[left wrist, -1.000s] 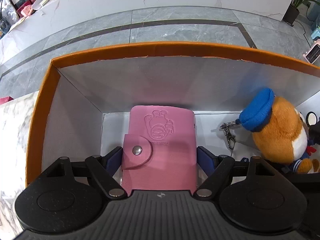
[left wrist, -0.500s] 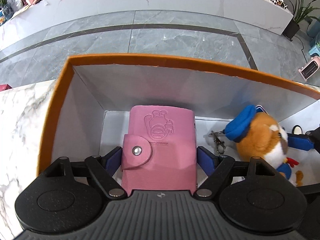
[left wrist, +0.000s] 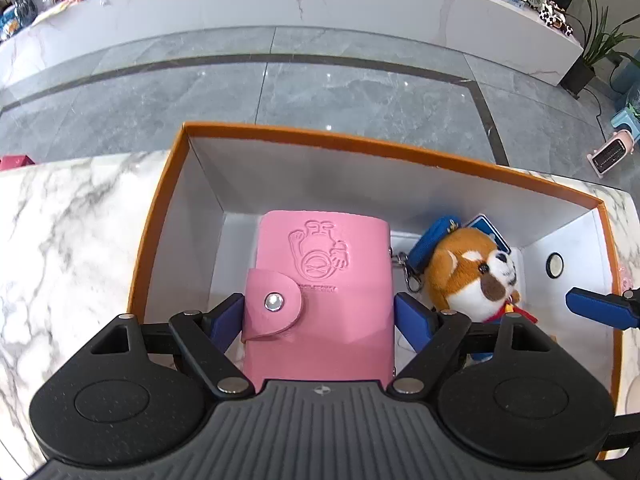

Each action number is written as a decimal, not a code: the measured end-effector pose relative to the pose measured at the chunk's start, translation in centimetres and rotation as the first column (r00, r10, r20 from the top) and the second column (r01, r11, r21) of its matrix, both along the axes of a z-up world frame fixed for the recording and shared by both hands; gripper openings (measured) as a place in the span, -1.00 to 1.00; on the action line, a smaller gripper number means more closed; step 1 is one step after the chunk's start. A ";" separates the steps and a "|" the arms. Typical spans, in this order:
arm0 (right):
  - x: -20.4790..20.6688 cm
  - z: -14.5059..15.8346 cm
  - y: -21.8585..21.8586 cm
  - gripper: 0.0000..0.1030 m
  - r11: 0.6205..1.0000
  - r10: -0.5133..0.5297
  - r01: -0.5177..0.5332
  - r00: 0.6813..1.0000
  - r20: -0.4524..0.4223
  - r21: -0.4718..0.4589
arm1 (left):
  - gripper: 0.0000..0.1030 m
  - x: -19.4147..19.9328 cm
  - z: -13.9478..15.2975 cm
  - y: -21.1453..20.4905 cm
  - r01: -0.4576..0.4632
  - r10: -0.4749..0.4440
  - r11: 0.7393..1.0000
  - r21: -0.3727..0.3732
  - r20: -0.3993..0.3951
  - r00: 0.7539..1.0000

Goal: Organize objects
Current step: 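Open the left tool to drop the wallet while the right tool releases the dog, then withdraw both open tools from the box toward the remaining toys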

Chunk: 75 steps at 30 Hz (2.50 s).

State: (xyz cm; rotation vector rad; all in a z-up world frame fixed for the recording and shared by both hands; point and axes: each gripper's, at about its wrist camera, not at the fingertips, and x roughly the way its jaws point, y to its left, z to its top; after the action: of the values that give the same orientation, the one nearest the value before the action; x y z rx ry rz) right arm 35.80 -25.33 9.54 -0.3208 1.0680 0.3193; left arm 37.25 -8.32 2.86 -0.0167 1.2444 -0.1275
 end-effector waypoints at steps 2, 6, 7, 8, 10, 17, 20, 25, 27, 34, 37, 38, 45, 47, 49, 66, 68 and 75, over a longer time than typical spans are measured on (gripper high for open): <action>-0.3 0.3 -0.1 0.40 1.000 0.012 -0.012 1.000 0.013 0.021 | 0.84 0.0 0.1 0.2 -0.006 0.005 1.000 -0.015 -0.011 1.000; -0.9 0.4 0.3 0.40 0.994 0.018 -0.018 1.000 0.005 0.110 | 0.84 -0.1 0.1 0.4 -0.028 0.028 0.999 -0.028 -0.006 1.000; -1.1 0.2 0.9 0.40 0.994 0.024 -0.024 1.000 0.004 0.105 | 0.84 0.0 0.1 0.4 -0.034 0.034 0.999 -0.036 -0.012 0.999; -1.4 0.1 1.4 0.40 0.995 0.034 -0.034 0.999 0.004 0.097 | 0.84 0.1 0.2 0.5 -0.036 0.035 0.998 -0.047 -0.018 0.999; -1.8 0.1 1.7 0.40 0.994 0.039 -0.041 0.999 0.020 0.102 | 0.85 0.2 0.6 0.7 -0.038 0.037 0.996 -0.075 -0.017 0.999; -2.3 0.8 1.5 0.40 0.969 -0.014 0.001 0.999 0.052 0.245 | 0.86 -0.1 1.9 0.7 -0.039 0.041 0.996 -0.080 0.027 0.999; -2.5 0.9 1.7 0.40 0.968 -0.016 0.002 0.998 0.054 0.250 | 0.86 -0.5 2.3 0.8 -0.029 0.031 0.998 -0.064 0.041 0.999; -4.2 1.7 0.9 0.40 0.968 -0.031 0.019 0.998 0.045 0.250 | 0.86 -2.1 3.0 1.0 -0.015 0.018 0.999 -0.052 0.045 0.999; -5.3 2.3 0.7 0.40 0.970 -0.035 0.021 0.998 0.054 0.244 | 0.86 -3.3 3.8 1.2 -0.003 0.005 0.999 -0.044 0.049 0.999; -10.4 5.1 0.5 0.44 0.973 -0.051 0.029 0.994 0.091 0.227 | 0.86 -9.3 6.8 1.6 -0.002 0.007 0.999 -0.049 0.099 0.995; -13.0 6.2 0.8 0.48 0.975 -0.058 0.034 0.993 0.104 0.220 | 0.86 -12.3 7.9 1.6 0.007 -0.003 0.999 -0.037 0.118 0.993; -13.9 6.5 0.8 0.51 0.975 -0.061 0.036 0.992 0.110 0.221 | 0.86 -13.3 8.2 1.6 0.006 -0.001 0.999 -0.035 0.125 0.992; -20.4 7.4 0.6 0.57 0.973 -0.093 0.054 0.982 0.164 0.226 | 0.86 -20.8 9.7 2.6 -0.007 0.010 1.000 -0.015 0.221 0.975; -22.3 6.9 0.4 0.59 0.970 -0.102 0.058 0.979 0.178 0.237 | 0.86 -22.9 9.4 2.8 -0.007 0.008 1.000 -0.005 0.247 0.969; -24.0 6.0 0.0 0.59 0.966 -0.114 0.066 0.976 0.186 0.249 | 0.86 -24.9 8.9 2.8 -0.001 -0.004 1.000 0.021 0.274 0.962; -28.5 -3.6 -0.8 0.65 0.944 -0.218 0.141 0.946 0.242 0.299 | 0.86 -31.5 1.6 5.7 -0.052 0.004 0.994 0.095 0.451 0.893; -28.0 -4.1 -0.7 0.66 0.952 -0.213 0.145 0.947 0.242 0.270 | 0.86 -31.1 1.0 6.5 -0.048 0.004 0.995 0.090 0.433 0.901; -26.9 -5.2 -1.1 0.73 0.949 -0.216 0.146 0.947 0.238 0.279 | 0.86 -29.9 -0.2 10.1 -0.098 0.089 0.995 0.000 0.411 0.907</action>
State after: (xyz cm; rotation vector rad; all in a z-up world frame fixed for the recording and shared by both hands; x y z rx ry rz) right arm 8.89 -26.46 4.38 -0.0270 0.7732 0.2374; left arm 7.35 1.73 2.64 -0.0305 0.8204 -0.0312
